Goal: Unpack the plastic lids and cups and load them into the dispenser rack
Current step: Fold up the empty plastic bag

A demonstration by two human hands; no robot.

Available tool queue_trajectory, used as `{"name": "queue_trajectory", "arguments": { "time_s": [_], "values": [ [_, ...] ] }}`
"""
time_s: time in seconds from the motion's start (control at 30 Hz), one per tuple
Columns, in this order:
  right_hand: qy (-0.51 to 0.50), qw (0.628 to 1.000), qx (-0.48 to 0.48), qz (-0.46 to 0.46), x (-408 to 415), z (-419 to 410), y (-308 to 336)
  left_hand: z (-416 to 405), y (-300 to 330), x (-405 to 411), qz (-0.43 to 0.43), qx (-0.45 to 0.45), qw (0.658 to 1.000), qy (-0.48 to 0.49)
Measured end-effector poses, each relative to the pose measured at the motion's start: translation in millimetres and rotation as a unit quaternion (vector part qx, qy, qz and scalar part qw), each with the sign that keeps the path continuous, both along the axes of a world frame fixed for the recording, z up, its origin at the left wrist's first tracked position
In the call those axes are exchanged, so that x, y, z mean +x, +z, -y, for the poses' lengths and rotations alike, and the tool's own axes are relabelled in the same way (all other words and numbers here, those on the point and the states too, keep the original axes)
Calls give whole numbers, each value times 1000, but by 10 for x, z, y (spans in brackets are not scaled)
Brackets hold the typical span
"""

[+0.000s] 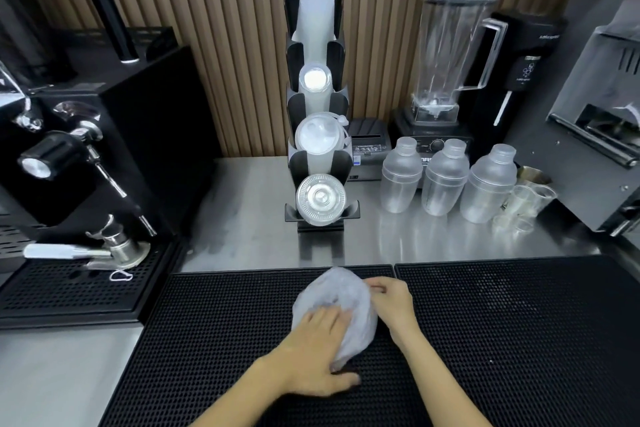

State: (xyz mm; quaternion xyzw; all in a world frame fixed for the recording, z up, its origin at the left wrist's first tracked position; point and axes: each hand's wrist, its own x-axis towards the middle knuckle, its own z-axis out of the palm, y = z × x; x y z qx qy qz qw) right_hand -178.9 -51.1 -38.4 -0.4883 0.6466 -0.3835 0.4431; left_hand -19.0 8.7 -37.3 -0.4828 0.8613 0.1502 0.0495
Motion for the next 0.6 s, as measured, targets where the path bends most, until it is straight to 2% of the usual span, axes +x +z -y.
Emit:
{"name": "queue_trajectory", "arguments": {
  "time_s": [0.07,0.1,0.17,0.23,0.27,0.33,0.4,0.43,0.53,0.6],
  "values": [
    [-4,996,3,85,-6,2,74,44,-93,46,49,-70,995,-46],
    [8,993,-4,115,3,-2,116,77,-117,58,53,-111,991,-56],
    [80,986,-27,142,57,-46,202,140,-113,35,23,-136,989,-61],
    [193,974,-49,108,148,-140,210,240,-99,22,-42,-96,993,-53],
    [232,969,-62,66,198,-194,197,286,-38,24,-58,-36,997,-33],
    [238,966,-95,-17,260,-292,149,367,95,71,-48,115,992,-22],
    [225,963,-131,-75,254,-364,49,421,168,171,-12,178,983,-52],
    [233,953,-155,-113,234,-389,-34,419,202,217,-10,167,984,-59],
    [295,902,-202,-241,183,-433,-255,410,177,346,-73,-53,995,-31],
    [333,876,-211,-276,162,-439,-281,438,98,388,-73,-133,988,7]
  ]
}}
